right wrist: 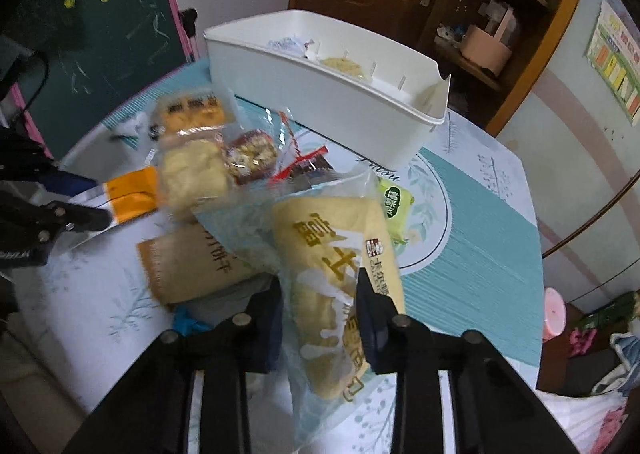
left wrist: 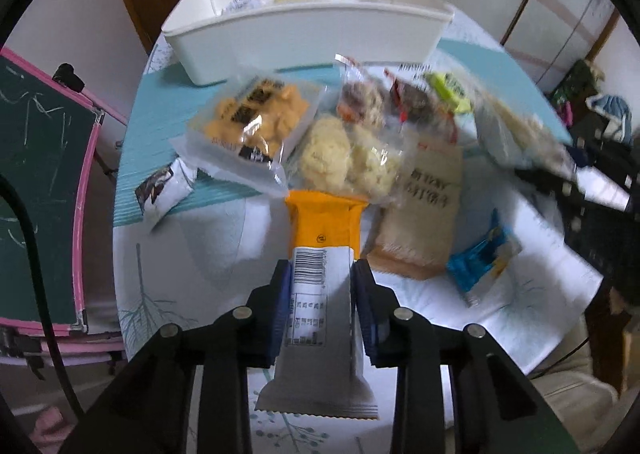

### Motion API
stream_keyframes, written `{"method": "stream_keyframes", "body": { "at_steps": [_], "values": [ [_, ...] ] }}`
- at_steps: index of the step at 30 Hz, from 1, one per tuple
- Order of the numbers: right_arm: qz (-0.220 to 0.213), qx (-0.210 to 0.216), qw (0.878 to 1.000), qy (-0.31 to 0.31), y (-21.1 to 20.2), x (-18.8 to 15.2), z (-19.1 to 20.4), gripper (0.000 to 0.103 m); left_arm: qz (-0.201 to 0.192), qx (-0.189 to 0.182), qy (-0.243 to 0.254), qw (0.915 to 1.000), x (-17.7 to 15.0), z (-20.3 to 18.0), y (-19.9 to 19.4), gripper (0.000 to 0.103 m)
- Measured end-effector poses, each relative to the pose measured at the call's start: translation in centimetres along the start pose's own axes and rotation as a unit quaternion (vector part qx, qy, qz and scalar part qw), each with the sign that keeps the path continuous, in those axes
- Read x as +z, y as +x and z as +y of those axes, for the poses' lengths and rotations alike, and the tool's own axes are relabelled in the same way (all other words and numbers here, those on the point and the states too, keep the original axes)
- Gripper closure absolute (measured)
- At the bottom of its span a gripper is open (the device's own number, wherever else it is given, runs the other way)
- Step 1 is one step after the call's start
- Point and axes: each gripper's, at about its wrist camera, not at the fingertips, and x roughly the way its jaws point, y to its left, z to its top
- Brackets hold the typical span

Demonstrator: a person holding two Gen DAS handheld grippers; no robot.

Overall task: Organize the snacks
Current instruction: 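Grasp the orange-wrapped bar with the left gripper while the right grasps the cracker pack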

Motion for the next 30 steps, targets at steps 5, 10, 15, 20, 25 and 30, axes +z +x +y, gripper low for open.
{"method": "stream_keyframes", "body": {
  "at_steps": [5,10,15,20,25,30],
  "values": [
    [0.01,0.057,0.998,0.024,-0.8,-0.6,-0.6,0.072,-0.015,-0.022,-0.015,0.9995,1.0,0.1,-1.7,0.074],
    [0.007,0.116,0.99,0.08,-1.1,-1.3,-2.5,0.072,-0.036,-0.034,-0.026,0.9984,1.5,-0.4,-3.0,0.074],
    [0.004,0.154,0.98,0.127,-1.1,-1.2,-5.1,0.072,-0.049,-0.047,-0.041,0.9968,1.5,0.6,-3.9,0.074],
    [0.006,0.16,0.976,0.148,-1.1,-1.0,-5.8,0.072,-0.055,-0.056,-0.052,0.9956,2.0,0.7,-4.2,0.074],
    [-0.002,0.157,0.975,0.154,-2.0,-0.3,-6.0,0.073,-0.078,-0.066,-0.048,0.9936,3.1,0.5,-5.4,0.074],
    [-0.03,0.16,0.975,0.152,-3.9,1.5,-5.9,0.073,-0.106,-0.07,-0.043,0.991,4.7,0.4,-7.4,0.074]
  ]
}}
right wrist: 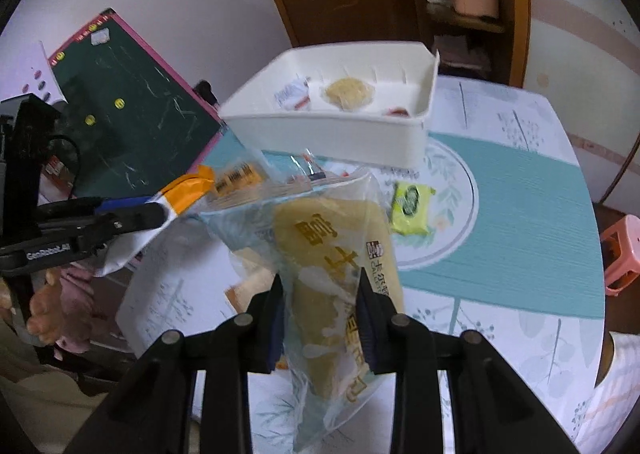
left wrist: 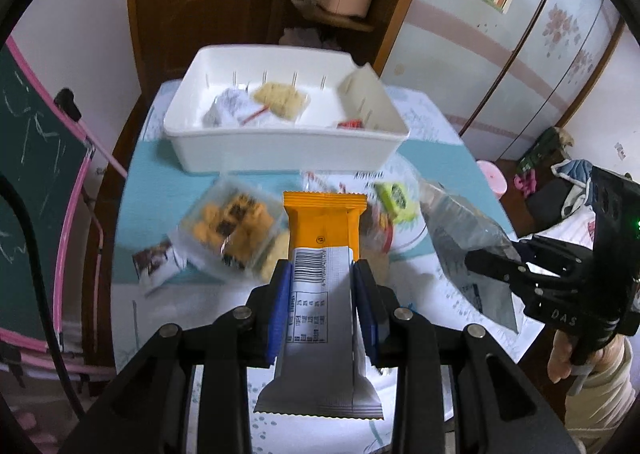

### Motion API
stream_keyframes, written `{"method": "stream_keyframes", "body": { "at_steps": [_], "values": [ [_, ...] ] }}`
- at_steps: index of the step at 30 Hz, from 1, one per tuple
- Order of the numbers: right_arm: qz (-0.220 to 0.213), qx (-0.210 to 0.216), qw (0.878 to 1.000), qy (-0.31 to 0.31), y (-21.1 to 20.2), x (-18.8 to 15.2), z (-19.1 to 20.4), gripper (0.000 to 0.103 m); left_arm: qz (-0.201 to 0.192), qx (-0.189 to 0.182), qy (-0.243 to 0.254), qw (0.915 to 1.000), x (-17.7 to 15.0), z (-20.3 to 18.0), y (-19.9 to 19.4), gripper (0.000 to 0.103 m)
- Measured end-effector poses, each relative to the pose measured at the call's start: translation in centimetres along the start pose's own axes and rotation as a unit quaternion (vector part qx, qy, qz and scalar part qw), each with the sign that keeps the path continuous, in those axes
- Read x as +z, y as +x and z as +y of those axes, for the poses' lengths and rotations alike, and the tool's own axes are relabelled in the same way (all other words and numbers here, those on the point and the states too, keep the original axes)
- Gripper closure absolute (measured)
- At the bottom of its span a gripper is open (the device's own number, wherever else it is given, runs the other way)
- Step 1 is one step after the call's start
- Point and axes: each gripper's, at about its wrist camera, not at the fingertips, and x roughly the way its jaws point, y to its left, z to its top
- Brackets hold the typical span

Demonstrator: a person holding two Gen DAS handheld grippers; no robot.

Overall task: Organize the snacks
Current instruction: 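Grasp the orange-wrapped bar with the left gripper while the right grasps the cracker pack, then carry both packs over the white basket and open both grippers to drop them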

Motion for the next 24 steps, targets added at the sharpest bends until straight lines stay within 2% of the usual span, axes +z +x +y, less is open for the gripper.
{"method": "stream_keyframes", "body": {
  "at_steps": [4,10,15,20,24],
  "values": [
    [-0.035,-0.004,0.999,-0.003,-1.8,2.1,0.9,0.073,-0.02,0.005,0.007,0.9998,2.3,-0.4,-1.3,0.073],
    [-0.097,-0.034,0.995,-0.008,-4.0,6.3,1.9,0.073,-0.065,0.024,0.011,0.9976,7.5,-0.8,-3.6,0.073],
    [-0.141,-0.052,0.989,0.012,-5.1,10.5,1.6,0.073,-0.103,0.043,0.014,0.9937,12.2,-1.2,-4.8,0.073],
    [-0.176,-0.06,0.982,0.034,-5.2,14.7,0.7,0.073,-0.13,0.055,0.014,0.9899,16.7,-1.3,-4.8,0.073],
    [-0.185,-0.056,0.979,0.065,-4.0,18.0,-0.2,0.073,-0.135,0.067,-0.006,0.9886,20.5,-0.5,-3.0,0.073]
  ]
}}
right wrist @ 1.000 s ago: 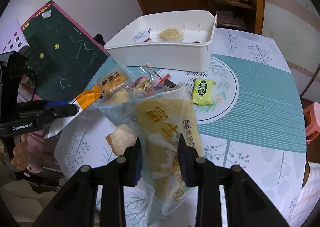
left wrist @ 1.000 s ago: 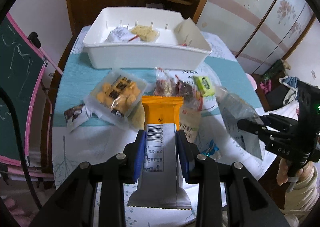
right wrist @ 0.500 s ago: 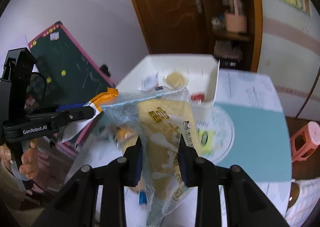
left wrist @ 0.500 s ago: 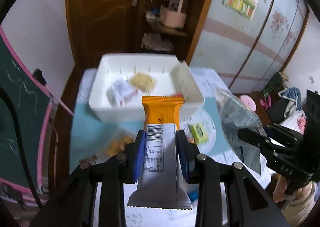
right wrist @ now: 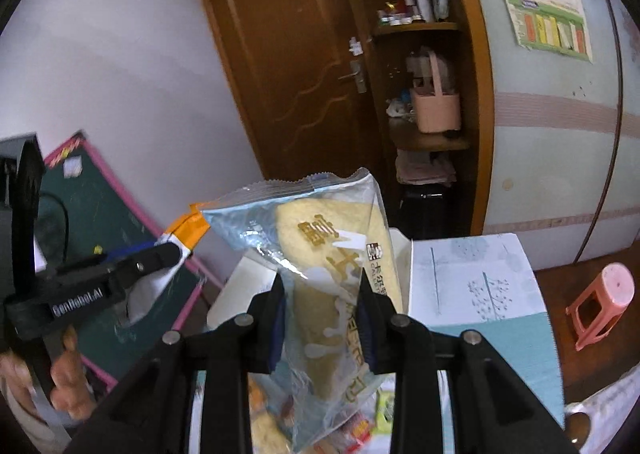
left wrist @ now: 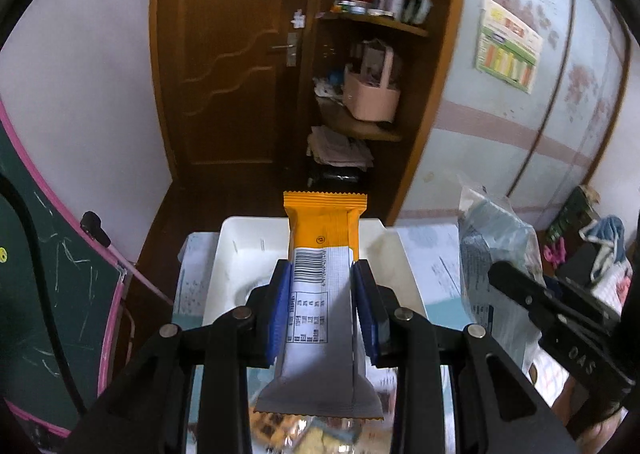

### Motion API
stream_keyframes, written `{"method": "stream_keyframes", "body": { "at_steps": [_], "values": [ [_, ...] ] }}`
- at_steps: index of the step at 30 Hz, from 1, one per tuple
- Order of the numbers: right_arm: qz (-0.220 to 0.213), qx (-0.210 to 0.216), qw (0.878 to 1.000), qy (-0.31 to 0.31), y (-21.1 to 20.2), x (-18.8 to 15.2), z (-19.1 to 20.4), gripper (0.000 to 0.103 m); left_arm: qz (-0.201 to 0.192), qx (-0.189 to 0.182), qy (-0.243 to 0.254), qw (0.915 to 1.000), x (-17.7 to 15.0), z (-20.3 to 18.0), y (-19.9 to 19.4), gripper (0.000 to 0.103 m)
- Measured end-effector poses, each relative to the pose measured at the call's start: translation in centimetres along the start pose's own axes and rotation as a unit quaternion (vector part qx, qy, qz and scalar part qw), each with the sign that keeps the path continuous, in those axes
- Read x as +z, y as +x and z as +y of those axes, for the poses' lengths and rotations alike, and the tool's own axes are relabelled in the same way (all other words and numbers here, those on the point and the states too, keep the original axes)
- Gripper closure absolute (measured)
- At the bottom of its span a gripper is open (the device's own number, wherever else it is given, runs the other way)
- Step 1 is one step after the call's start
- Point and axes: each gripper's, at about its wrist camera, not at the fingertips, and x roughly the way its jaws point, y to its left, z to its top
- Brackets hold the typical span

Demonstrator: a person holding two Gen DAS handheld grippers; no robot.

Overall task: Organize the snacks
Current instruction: 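Carry both packs over the white basket and open both grippers to drop them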

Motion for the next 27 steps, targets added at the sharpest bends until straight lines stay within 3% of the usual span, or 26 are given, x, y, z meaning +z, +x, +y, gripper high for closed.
{"method": "stream_keyframes", "body": {
  "at_steps": [4,11,20,21,22,24,27],
  "values": [
    [0.015,-0.001,1.0,0.027,3.6,1.0,-0.7,0.073,0.02,0.015,-0.012,0.9996,0.9,0.4,4.1,0.073],
    [0.08,-0.009,0.995,0.051,9.7,-0.8,-2.1,0.073,0.067,0.051,0.002,0.9965,-0.3,0.4,10.8,0.073],
    [0.132,-0.011,0.989,0.059,13.5,-2.8,-2.9,0.07,0.107,0.075,0.016,0.9912,-2.2,1.2,15.1,0.068],
    [0.14,-0.012,0.988,0.057,13.8,-2.9,-2.9,0.07,0.111,0.075,0.016,0.9909,-2.4,1.4,15.4,0.057],
    [0.15,-0.011,0.987,0.055,14.1,-3.2,-2.8,0.068,0.116,0.073,0.015,0.9904,-2.6,1.5,15.5,0.03],
    [0.161,0.0,0.985,0.054,14.3,-3.5,-2.7,0.062,0.116,0.077,0.007,0.9902,-2.9,1.9,15.3,0.006],
    [0.148,-0.005,0.988,0.039,13.5,-3.5,-2.1,0.046,0.105,0.072,-0.007,0.9918,-3.1,2.4,14.3,0.006]
  ]
}}
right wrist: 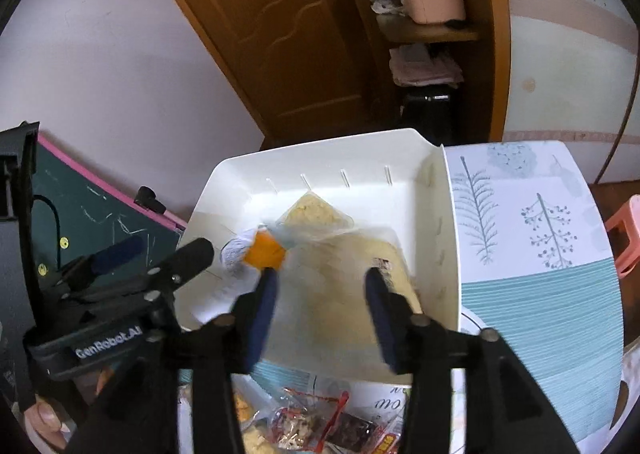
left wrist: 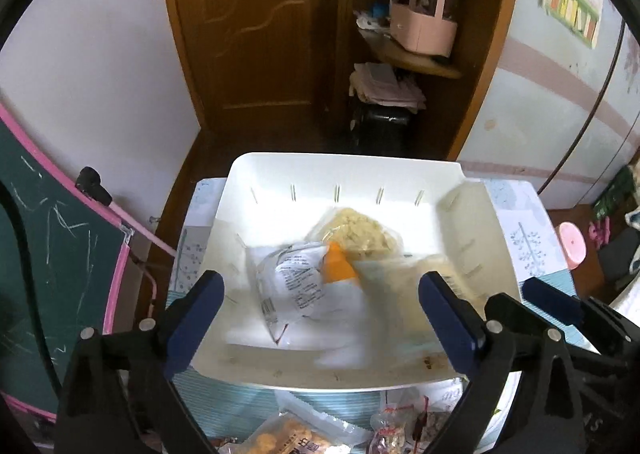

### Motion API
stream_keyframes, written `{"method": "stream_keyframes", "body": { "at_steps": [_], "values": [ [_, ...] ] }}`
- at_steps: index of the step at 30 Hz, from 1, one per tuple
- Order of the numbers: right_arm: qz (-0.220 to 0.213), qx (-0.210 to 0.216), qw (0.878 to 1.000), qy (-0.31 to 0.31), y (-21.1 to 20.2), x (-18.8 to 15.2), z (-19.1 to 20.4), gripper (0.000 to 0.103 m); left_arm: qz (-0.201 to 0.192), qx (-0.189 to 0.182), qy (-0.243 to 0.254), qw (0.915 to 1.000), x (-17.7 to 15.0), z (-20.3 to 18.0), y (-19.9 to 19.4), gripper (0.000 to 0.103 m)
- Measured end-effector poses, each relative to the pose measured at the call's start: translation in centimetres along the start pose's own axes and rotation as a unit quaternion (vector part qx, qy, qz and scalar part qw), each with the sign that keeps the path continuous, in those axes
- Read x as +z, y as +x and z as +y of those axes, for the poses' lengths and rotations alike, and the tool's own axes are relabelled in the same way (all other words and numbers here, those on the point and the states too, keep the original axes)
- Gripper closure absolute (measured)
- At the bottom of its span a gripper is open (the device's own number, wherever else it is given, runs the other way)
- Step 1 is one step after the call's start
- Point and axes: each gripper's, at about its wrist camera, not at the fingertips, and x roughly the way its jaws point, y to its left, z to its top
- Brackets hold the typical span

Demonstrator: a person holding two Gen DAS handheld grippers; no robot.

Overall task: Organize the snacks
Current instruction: 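Carry both packs over the white basket and open both grippers to drop them, then grasp the blue-wrapped snack with the right gripper while the left reaches the cracker pack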

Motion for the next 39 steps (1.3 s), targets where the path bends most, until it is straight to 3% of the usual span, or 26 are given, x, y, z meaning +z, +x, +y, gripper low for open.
{"method": "stream_keyframes", "body": {
  "at_steps": [1,5,19,39],
  "values": [
    [-0.007,-0.005,1.0,-0.006,-0.5,-0.1,0.3,0.041,0.008,-0.004,-0.007,0.9999,0.0,0.2,-0.1,0.006],
    [-0.024,0.0,1.0,-0.015,-2.3,-0.4,1.0,0.038,0.016,-0.022,-0.028,0.9992,-0.4,0.9,-1.2,0.006],
    [-0.053,-0.004,0.998,-0.022,-7.6,-3.0,1.7,0.038,-0.033,-0.026,-0.006,0.9991,-3.4,0.8,-9.0,0.006],
    [-0.066,-0.089,0.991,-0.077,-15.6,-11.8,2.4,0.038,-0.08,-0.047,0.035,0.9951,-12.7,-1.0,-18.9,0.006]
  ]
}}
